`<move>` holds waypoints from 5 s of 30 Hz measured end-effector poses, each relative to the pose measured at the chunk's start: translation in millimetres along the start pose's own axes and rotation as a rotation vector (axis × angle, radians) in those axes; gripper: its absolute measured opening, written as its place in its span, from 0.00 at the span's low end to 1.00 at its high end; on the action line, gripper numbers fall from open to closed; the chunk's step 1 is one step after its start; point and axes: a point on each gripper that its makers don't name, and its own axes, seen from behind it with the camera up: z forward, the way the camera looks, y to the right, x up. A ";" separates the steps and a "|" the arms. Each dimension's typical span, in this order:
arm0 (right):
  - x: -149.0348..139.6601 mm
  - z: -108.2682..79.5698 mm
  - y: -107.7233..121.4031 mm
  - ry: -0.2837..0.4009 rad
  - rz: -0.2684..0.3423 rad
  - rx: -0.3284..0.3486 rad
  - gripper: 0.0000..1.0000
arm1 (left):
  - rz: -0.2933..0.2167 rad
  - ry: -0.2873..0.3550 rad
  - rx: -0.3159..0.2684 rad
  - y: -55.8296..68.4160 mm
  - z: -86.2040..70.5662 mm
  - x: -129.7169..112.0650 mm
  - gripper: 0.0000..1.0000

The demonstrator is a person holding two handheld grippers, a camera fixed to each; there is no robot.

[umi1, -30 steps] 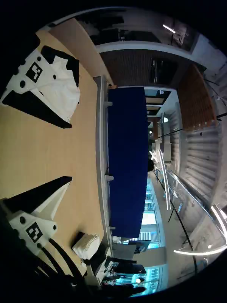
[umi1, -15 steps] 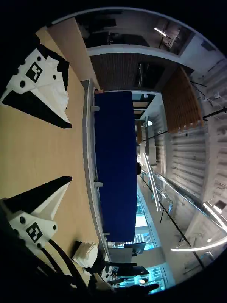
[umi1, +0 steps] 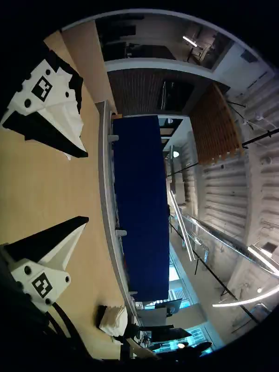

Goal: Fold towel

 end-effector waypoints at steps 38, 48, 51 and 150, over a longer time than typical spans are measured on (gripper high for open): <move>7.1 10.9 -12.7 0.003 -0.017 0.027 1.00 | -0.065 -0.042 0.020 -15.7 2.2 -23.3 0.94; 22.9 -0.5 -3.5 0.060 0.021 0.032 1.00 | -0.063 -0.043 0.020 -14.6 2.4 -24.3 0.94; 28.4 -6.3 3.2 0.082 0.025 0.026 1.00 | -0.063 -0.042 0.020 -14.8 2.3 -24.2 0.94; 4.7 36.4 53.4 0.493 0.000 -0.088 1.00 | -0.063 -0.042 0.020 -14.3 4.2 -23.4 0.94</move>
